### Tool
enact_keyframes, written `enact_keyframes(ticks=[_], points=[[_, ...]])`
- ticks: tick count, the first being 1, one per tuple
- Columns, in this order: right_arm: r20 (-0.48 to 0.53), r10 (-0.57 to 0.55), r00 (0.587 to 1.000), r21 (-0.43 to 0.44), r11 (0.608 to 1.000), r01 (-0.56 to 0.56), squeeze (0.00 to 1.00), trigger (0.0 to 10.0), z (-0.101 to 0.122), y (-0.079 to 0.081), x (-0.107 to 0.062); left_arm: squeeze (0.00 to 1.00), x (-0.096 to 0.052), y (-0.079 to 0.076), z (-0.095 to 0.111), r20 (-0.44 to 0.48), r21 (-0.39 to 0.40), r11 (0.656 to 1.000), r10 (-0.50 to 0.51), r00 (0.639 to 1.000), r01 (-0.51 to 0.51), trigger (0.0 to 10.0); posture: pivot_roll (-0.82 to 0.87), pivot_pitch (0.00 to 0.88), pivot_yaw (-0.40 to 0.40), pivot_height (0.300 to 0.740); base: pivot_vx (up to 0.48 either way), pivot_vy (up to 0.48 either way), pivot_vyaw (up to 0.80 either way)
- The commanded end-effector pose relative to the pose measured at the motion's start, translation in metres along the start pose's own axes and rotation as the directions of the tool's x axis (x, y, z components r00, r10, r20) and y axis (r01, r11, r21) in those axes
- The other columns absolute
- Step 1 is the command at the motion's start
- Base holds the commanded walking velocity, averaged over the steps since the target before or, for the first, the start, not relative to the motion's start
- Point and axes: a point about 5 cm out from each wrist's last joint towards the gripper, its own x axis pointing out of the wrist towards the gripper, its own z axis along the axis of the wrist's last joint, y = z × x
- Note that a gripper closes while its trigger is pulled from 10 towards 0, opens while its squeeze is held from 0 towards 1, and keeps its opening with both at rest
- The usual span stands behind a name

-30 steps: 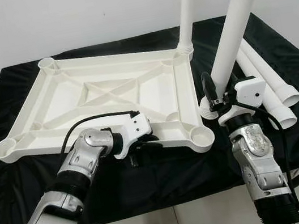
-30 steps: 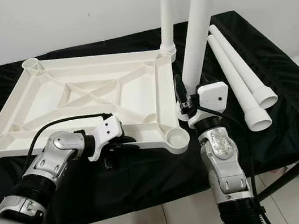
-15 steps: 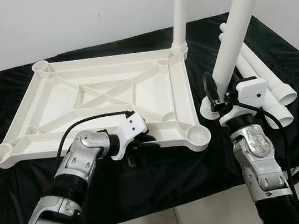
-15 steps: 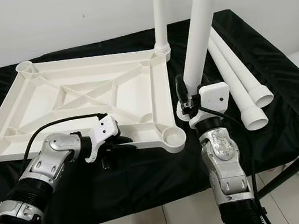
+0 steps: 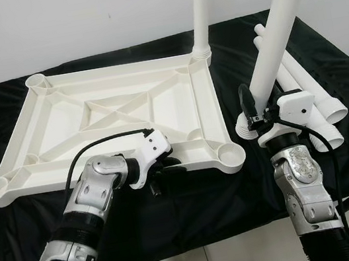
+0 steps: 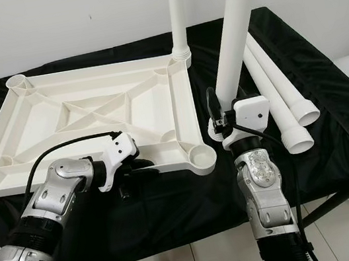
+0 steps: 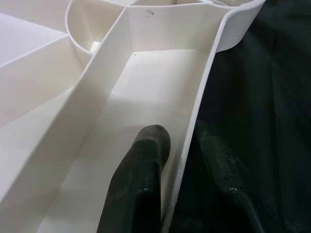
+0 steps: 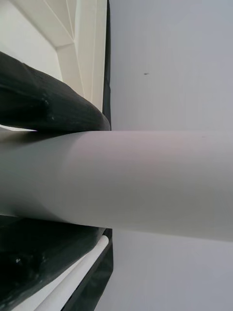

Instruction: Building children table

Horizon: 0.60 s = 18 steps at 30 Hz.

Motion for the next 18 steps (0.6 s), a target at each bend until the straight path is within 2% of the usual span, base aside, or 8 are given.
enact_keyframes(ticks=[1,4,5,9,10,11,16,18], points=[[0.009,0.01,1.0,0.003,1.0,-0.01,0.0,10.0,0.002,0.002,0.0,0.0,-0.006,0.01,-0.024,-0.062,-0.109,0.941,0.316,0.947,-0.321,10.0,-0.02,0.045,0.092,0.74,0.0,0.0,0.0],[0.01,0.012,1.0,0.003,1.0,-0.012,0.0,10.0,0.003,0.002,0.0,0.0,-0.007,0.009,-0.022,-0.05,-0.122,0.937,0.323,0.945,-0.327,10.0,-0.02,0.041,0.091,0.74,0.0,0.0,0.0],[0.011,0.015,1.0,0.003,1.0,-0.015,0.0,10.0,0.003,0.002,0.001,1.0,-0.008,0.009,-0.021,-0.042,-0.131,0.934,0.331,0.943,-0.334,10.0,-0.01,0.04,0.086,0.74,0.0,0.0,0.0],[0.012,0.019,1.0,0.002,1.0,-0.019,0.0,10.0,0.003,0.001,0.002,1.0,-0.009,0.008,-0.018,-0.031,-0.127,0.934,0.332,0.943,-0.333,10.0,-0.01,0.042,0.079,0.74,0.0,0.0,0.0],[0.012,0.024,1.0,0.0,1.0,-0.024,0.0,10.0,0.003,0.001,0.002,0.86,-0.009,0.006,-0.015,-0.022,-0.12,0.934,0.335,0.942,-0.335,10.0,-0.01,0.043,0.075,0.74,0.0,0.0,0.0],[0.013,0.028,1.0,-0.001,1.0,-0.028,0.0,10.0,0.003,0.0,0.003,0.0,-0.01,0.004,-0.01,-0.002,-0.115,0.939,0.325,0.946,-0.323,10.0,0.0,0.049,0.069,0.74,0.0,0.0,0.0],[0.011,0.033,0.999,-0.001,0.999,-0.033,0.0,10.0,0.003,0.0,0.004,0.0,-0.012,0.0,0.002,0.054,-0.102,0.947,0.312,0.949,-0.306,10.0,0.01,0.052,0.06,0.74,0.0,0.0,0.0],[0.009,0.039,0.999,-0.001,0.999,-0.039,0.0,10.0,0.003,-0.001,0.006,0.0,-0.016,-0.004,0.017,0.134,-0.104,0.951,0.304,0.943,-0.292,10.0,0.01,0.059,0.044,0.74,0.0,0.0,0.0]])
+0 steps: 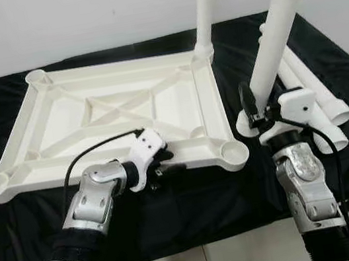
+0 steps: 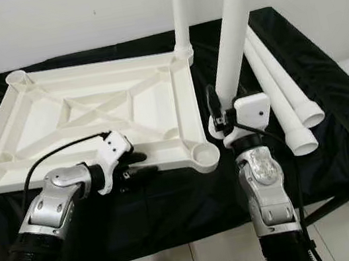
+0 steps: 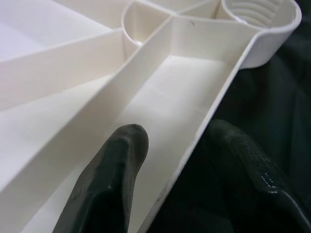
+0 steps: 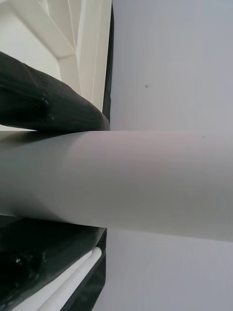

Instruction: Building children table

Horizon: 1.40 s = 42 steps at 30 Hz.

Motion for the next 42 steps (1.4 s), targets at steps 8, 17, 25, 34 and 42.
enact_keyframes(ticks=[8,17,25,34,42], points=[[-0.005,0.045,0.999,0.019,0.999,-0.045,0.0,10.0,0.0,0.001,0.009,0.0,-0.016,-0.005,0.046,0.265,-0.024,0.995,0.099,0.959,-0.096,10.0,0.02,0.068,0.015,0.74,0.0,0.0,0.0],[-0.004,0.061,0.998,0.017,0.998,-0.061,0.0,10.0,0.001,0.0,0.012,0.0,-0.019,0.005,0.06,0.335,-0.067,0.977,0.215,0.917,-0.205,10.0,0.02,0.081,0.008,0.74,0.0,0.0,0.0],[-0.011,0.044,0.999,0.011,0.999,-0.043,0.0,10.0,0.001,-0.002,0.015,0.0,-0.007,0.021,0.056,0.324,-0.195,0.909,0.415,0.85,-0.369,10.0,0.02,0.092,0.001,0.74,0.0,0.0,0.0],[-0.002,0.039,0.999,0.006,0.999,-0.039,0.0,10.0,0.002,-0.006,0.018,1.0,-0.011,0.026,0.071,0.368,-0.179,0.858,0.512,0.776,-0.481,10.0,0.01,0.085,0.001,0.74,0.0,0.0,0.0],[-0.001,0.04,0.999,0.002,0.999,-0.04,0.0,10.0,0.003,-0.007,0.02,0.0,-0.009,0.019,0.071,0.375,-0.102,0.853,0.51,0.775,-0.512,10.0,0.02,0.086,-0.005,0.74,0.0,0.0,0.0]])
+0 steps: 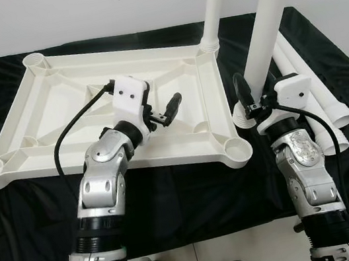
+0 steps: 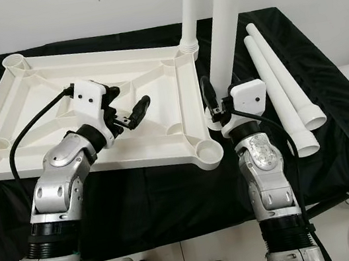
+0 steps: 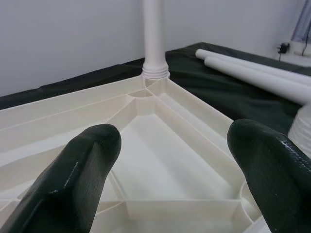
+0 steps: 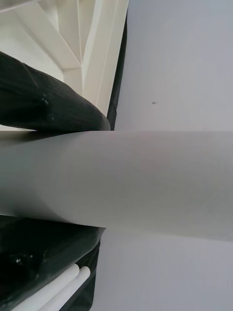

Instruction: Building children table

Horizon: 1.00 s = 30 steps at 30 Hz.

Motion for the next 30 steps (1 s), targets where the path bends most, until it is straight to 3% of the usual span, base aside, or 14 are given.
enact_keyframes(ticks=[1,4,7,8,11,15,18,21,24,27,30], points=[[-0.002,-0.007,1.0,0.003,1.0,0.007,0.0,10.0,0.0,-0.002,0.001,0.0,-0.003,0.0,-0.001,0.006,0.026,0.997,0.078,0.997,-0.078,10.0,0.01,0.085,-0.004,0.74,0.0,0.0,0.0],[-0.002,-0.014,1.0,0.002,1.0,0.014,0.0,10.0,0.0,-0.003,0.002,0.0,-0.008,0.004,-0.008,0.017,-0.003,0.988,0.154,0.988,-0.154,10.0,0.01,0.083,-0.002,0.74,0.0,0.0,0.0],[-0.017,-0.018,1.0,-0.01,1.0,0.018,0.0,10.0,-0.001,-0.002,0.001,0.0,-0.019,0.02,-0.014,0.013,-0.068,0.929,0.367,0.93,-0.365,10.0,0.01,0.078,-0.003,0.74,0.0,0.0,0.0],[-0.017,-0.018,1.0,-0.01,1.0,0.018,0.0,10.0,-0.001,-0.002,0.001,0.0,-0.019,0.02,-0.014,0.013,-0.068,0.929,0.367,0.93,-0.365,10.0,0.01,0.078,-0.003,0.74,0.0,0.0,0.0],[-0.036,-0.019,0.999,-0.002,1.0,0.019,0.0,10.0,-0.004,0.002,0.0,0.0,-0.025,0.03,-0.017,-0.046,-0.112,0.87,0.478,0.877,-0.48,10.0,0.02,0.071,-0.01,0.74,0.0,0.0,0.0],[-0.038,-0.014,0.999,0.012,1.0,0.014,0.0,10.0,-0.003,0.005,0.002,0.0,-0.03,0.034,-0.015,-0.042,-0.13,0.85,0.51,0.859,-0.511,10.0,0.03,0.064,-0.016,0.74,0.0,0.0,0.0],[-0.044,-0.009,0.999,0.033,0.999,0.011,0.0,10.0,-0.002,0.007,0.007,0.0,-0.037,0.035,-0.016,-0.072,-0.217,0.808,0.546,0.835,-0.547,10.0,0.03,0.054,-0.022,0.74,0.0,0.0,0.0],[-0.042,-0.007,0.999,0.039,0.999,0.009,0.0,10.0,-0.001,0.008,0.008,0.0,-0.039,0.035,-0.016,-0.079,-0.228,0.803,0.549,0.832,-0.551,10.0,0.03,0.053,-0.023,0.74,0.0,0.0,0.0],[-0.028,-0.021,0.999,0.012,1.0,0.021,0.0,10.0,0.002,0.007,0.008,0.0,-0.046,0.034,-0.015,-0.074,-0.192,0.803,0.562,0.824,-0.565,10.0,0.03,0.053,-0.023,0.74,0.0,0.0,0.0],[-0.012,-0.027,1.0,0.004,1.0,0.027,0.0,10.0,0.007,0.008,0.003,0.0,-0.058,0.034,-0.012,-0.053,-0.126,0.783,0.608,0.792,-0.609,10.0,0.03,0.054,-0.022,0.74,0.0,0.0,0.0],[-0.004,-0.015,1.0,0.018,1.0,0.015,0.0,10.0,0.009,0.011,0.0,0.0,-0.061,0.033,-0.01,-0.037,-0.117,0.784,0.61,0.792,-0.609,10.0,0.03,0.053,-0.025,0.74,0.0,0.0,0.0]])
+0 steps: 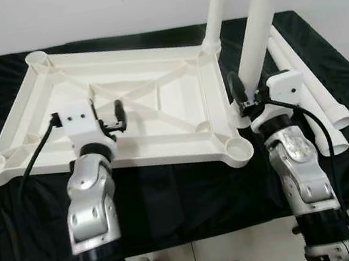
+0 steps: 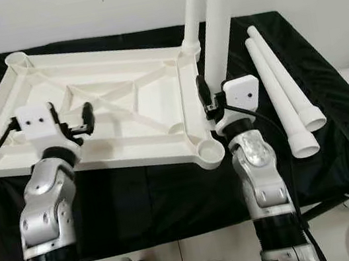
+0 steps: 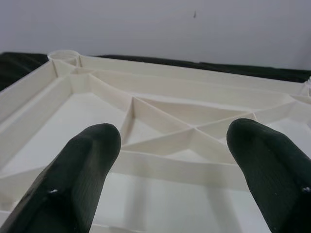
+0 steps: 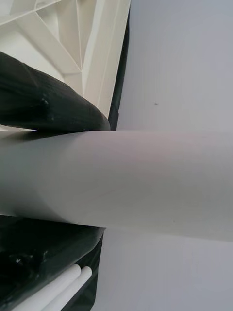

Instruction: Building children table

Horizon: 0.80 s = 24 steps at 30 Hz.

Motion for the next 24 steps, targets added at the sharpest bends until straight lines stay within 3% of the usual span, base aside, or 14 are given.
enact_keyframes(ticks=[1,9,13,16,21,24], points=[[0.024,0.018,1.0,0.017,1.0,-0.019,0.0,10.0,0.005,0.004,-0.003,0.0,-0.006,-0.002,-0.001,0.008,0.005,1.0,-0.012,1.0,0.012,10.0,0.03,0.051,-0.027,0.74,0.0,0.0,0.0],[0.045,0.041,0.998,0.044,0.998,-0.043,0.0,10.0,0.006,0.012,-0.006,0.0,-0.008,0.006,-0.01,-0.01,0.007,1.0,0.024,1.0,-0.024,10.0,0.03,0.018,-0.024,0.74,0.0,0.0,0.0],[0.042,0.039,0.998,0.034,0.999,-0.04,0.0,10.0,0.002,0.013,-0.006,0.0,-0.007,0.013,-0.017,-0.01,0.059,0.996,0.074,0.997,-0.073,10.0,0.03,0.009,-0.021,0.74,0.0,0.0,0.0],[0.032,0.055,0.998,0.026,0.998,-0.056,0.0,10.0,-0.004,0.015,-0.008,0.0,-0.006,0.015,-0.027,-0.007,0.08,0.994,0.076,0.997,-0.075,10.0,0.04,0.013,-0.018,0.74,0.0,0.0,0.0],[0.025,0.068,0.997,0.025,0.997,-0.069,0.0,10.0,-0.008,0.016,-0.009,0.0,-0.004,0.011,-0.024,0.017,0.145,0.988,0.059,0.998,-0.061,10.0,0.04,0.013,-0.016,0.74,0.0,0.0,0.0],[0.015,0.061,0.998,0.028,0.998,-0.061,0.0,10.0,-0.012,0.014,-0.011,0.0,-0.008,0.011,-0.023,0.027,0.114,0.991,0.063,0.998,-0.065,10.0,0.05,0.013,-0.015,0.74,0.0,0.0,0.0]])
